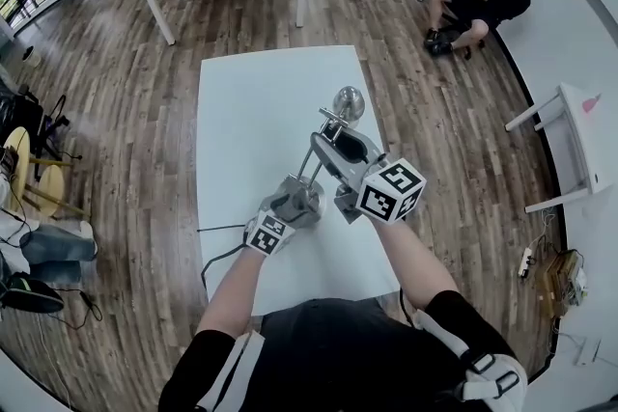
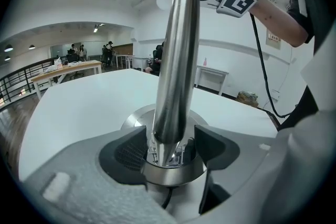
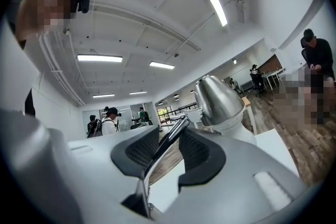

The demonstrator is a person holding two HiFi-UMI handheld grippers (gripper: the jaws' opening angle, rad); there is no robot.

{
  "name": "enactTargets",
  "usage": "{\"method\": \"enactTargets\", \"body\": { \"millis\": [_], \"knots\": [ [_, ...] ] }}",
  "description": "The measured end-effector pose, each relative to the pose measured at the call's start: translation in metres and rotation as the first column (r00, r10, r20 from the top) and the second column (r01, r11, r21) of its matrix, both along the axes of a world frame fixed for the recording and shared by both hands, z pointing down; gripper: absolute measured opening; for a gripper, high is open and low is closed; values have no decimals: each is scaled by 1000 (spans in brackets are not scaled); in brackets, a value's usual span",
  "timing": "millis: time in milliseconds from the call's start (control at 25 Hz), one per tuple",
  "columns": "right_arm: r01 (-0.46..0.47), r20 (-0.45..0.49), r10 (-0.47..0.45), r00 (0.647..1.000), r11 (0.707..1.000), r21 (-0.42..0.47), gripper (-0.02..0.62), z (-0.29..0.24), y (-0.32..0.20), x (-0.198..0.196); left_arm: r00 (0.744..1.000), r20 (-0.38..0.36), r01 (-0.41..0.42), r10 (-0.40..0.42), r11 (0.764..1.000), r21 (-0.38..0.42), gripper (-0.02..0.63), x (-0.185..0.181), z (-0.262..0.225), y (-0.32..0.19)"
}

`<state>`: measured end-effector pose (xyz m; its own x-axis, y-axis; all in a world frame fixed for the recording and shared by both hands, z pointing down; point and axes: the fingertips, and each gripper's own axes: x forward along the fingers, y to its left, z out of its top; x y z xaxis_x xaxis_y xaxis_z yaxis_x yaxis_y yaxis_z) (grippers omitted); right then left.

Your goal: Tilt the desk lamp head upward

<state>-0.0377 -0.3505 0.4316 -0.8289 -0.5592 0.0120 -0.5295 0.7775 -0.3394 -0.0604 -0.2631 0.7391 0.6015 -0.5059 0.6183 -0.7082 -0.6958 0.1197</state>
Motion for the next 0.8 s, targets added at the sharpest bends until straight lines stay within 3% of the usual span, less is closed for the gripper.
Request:
{"method": "enactTargets", "body": {
  "millis": [800],
  "knots": [
    [45,-109,-23,994,977,207,110,-23,28,-16,1000,-6,3,-3,1000,-18,290,3,-1,-3]
  ]
}}
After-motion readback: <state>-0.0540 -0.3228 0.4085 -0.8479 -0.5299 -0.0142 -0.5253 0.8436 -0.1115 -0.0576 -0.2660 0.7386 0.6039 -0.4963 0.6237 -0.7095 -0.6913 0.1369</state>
